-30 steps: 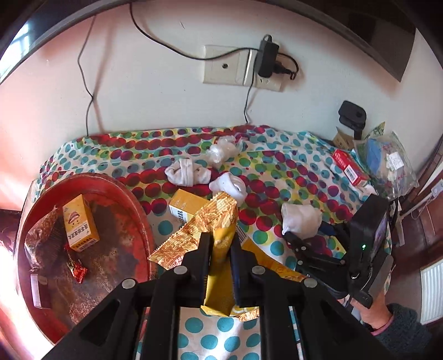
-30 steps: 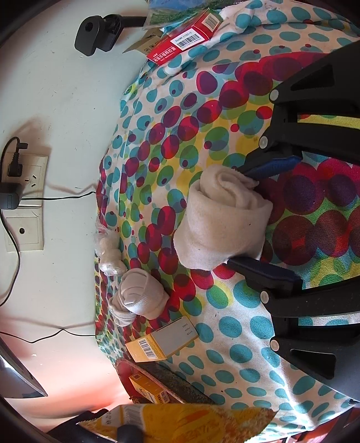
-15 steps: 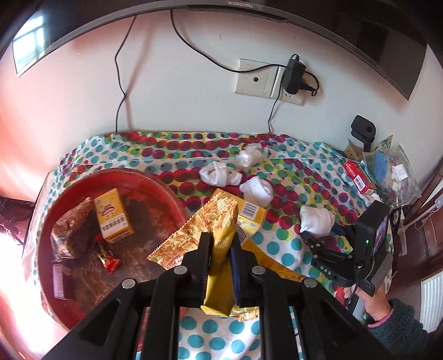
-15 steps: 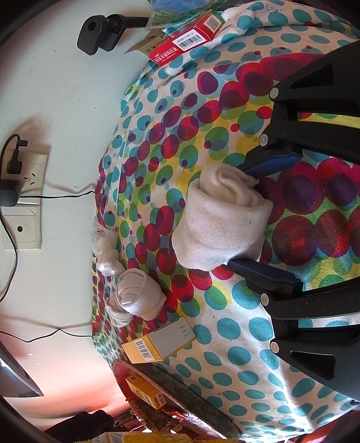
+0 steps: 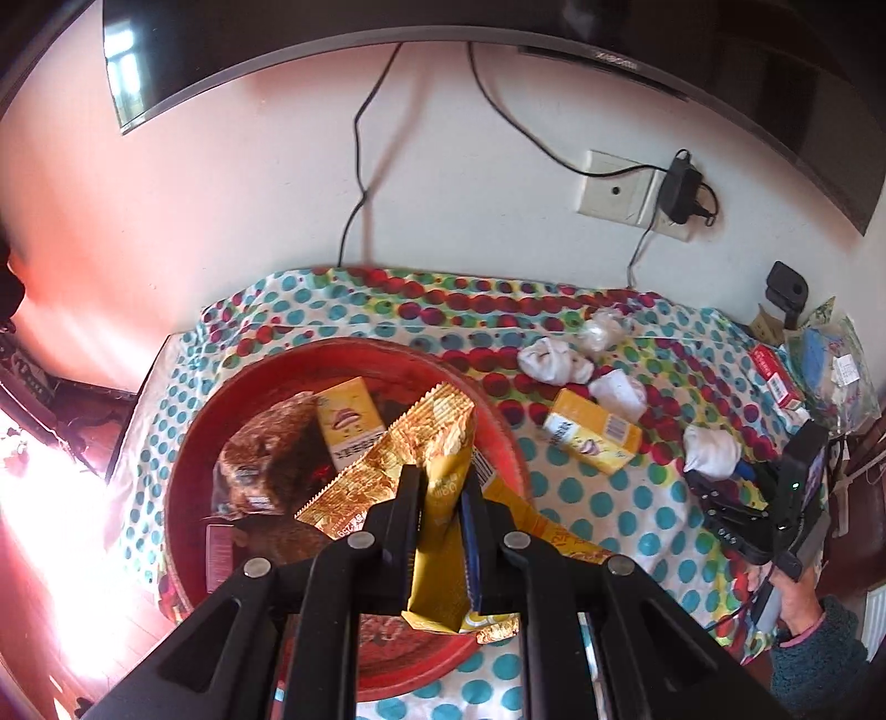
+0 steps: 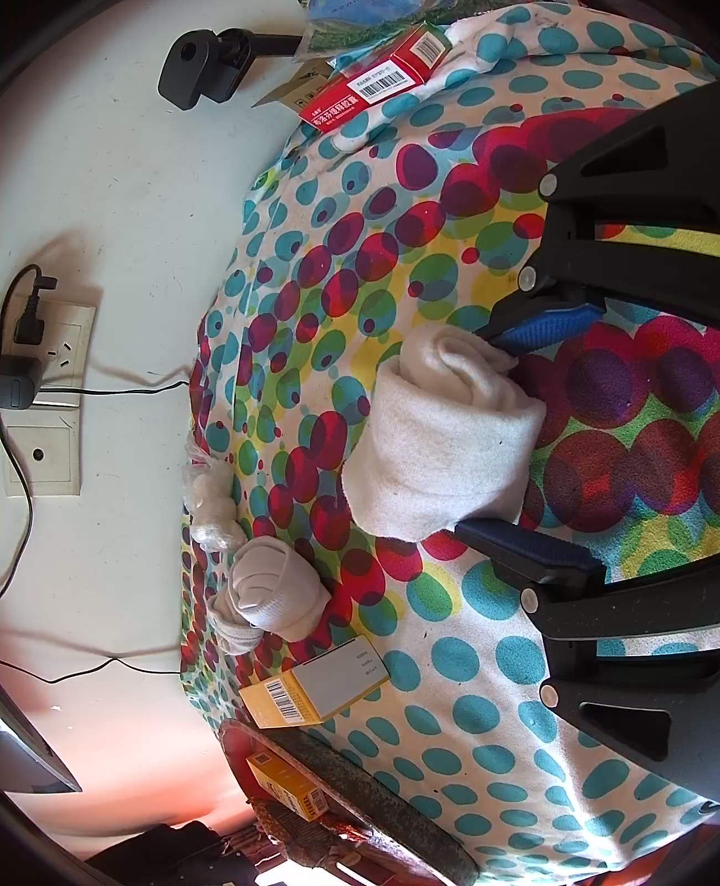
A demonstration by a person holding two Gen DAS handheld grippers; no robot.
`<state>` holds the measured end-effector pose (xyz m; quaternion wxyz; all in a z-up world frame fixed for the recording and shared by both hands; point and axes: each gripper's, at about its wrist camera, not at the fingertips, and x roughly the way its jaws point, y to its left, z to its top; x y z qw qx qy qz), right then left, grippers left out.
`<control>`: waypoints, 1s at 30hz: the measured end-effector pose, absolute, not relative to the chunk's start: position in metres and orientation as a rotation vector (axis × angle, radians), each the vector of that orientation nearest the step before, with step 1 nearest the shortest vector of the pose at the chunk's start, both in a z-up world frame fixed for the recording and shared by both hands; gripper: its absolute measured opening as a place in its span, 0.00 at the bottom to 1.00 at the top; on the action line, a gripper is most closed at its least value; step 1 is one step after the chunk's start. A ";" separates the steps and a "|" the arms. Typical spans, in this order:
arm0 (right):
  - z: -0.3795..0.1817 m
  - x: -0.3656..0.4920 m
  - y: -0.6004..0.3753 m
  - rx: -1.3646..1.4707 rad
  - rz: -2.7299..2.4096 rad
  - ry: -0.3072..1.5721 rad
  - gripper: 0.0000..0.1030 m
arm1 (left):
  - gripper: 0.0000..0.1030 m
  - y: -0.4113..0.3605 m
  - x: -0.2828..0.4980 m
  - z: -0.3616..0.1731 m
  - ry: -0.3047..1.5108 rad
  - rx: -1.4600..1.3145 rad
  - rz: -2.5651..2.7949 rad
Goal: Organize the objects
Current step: 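Carry the yellow chip bag with the left gripper over the red tray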
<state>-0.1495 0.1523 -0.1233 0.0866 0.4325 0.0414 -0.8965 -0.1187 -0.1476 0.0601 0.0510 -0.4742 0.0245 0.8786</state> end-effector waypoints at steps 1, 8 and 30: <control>-0.123 -0.150 0.152 1.289 -2.672 0.124 0.55 | 0.13 -0.153 -0.119 0.059 0.073 -1.448 2.686; -0.123 -0.150 0.151 1.291 -2.674 0.125 0.55 | 0.13 -0.187 -0.122 0.043 0.034 -1.526 2.724; -0.125 -0.149 0.151 1.297 -2.679 0.120 0.56 | 0.13 -0.263 -0.132 -0.014 -0.029 -1.708 2.792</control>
